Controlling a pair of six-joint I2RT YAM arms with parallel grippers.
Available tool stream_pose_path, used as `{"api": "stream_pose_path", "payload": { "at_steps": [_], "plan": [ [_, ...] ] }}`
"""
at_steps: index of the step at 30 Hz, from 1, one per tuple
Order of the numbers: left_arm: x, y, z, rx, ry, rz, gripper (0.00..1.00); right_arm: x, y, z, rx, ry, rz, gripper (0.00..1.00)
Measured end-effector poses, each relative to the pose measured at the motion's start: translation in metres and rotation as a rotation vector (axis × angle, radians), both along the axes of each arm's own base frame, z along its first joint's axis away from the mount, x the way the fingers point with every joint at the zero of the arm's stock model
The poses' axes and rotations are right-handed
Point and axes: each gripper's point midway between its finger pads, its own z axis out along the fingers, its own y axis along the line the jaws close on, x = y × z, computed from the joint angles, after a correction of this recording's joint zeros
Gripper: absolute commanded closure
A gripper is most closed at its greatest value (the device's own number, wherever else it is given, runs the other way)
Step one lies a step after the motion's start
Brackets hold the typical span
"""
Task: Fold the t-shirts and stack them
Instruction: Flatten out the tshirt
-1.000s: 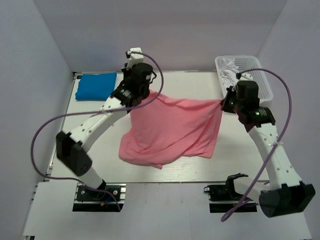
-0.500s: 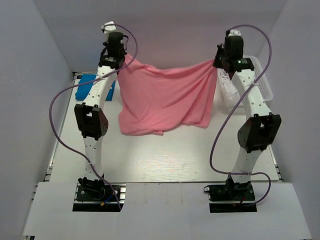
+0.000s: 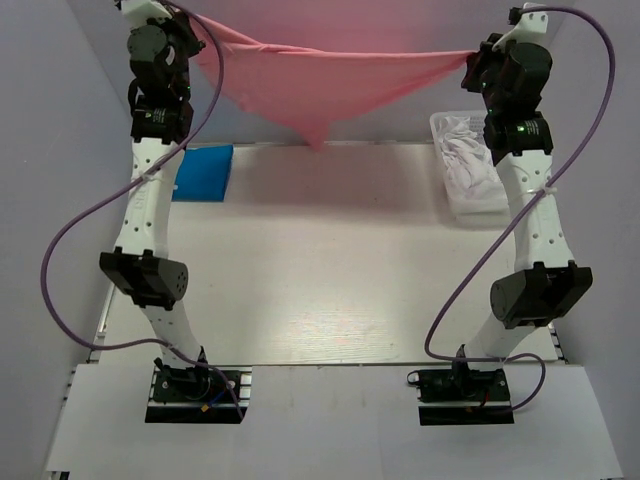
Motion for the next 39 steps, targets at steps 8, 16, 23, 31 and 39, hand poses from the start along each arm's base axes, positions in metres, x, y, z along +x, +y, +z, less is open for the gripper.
{"api": "stream_pose_path", "payload": {
  "at_steps": [8,16,23,31,39],
  "plan": [
    [-0.033,-0.004,0.028,0.012,-0.042,-0.032,1.00,-0.006,0.000,-0.001,-0.008,0.001,0.023,1.00],
    [-0.041,-0.008,0.017,0.011,-0.004,-0.049,1.00,-0.026,-0.005,0.014,-0.031,-0.031,0.012,1.00],
    [-0.089,-0.009,0.056,0.012,-0.064,-0.076,1.00,-0.080,-0.013,0.048,-0.044,-0.113,-0.006,1.00],
    [-0.197,-0.021,0.118,0.049,-0.203,-0.220,1.00,-0.156,-0.026,0.074,-0.040,-0.214,-0.047,1.00],
    [-0.354,-0.032,0.151,0.097,-0.399,-0.390,1.00,-0.244,-0.033,0.075,-0.034,-0.280,-0.050,1.00]
  ]
}}
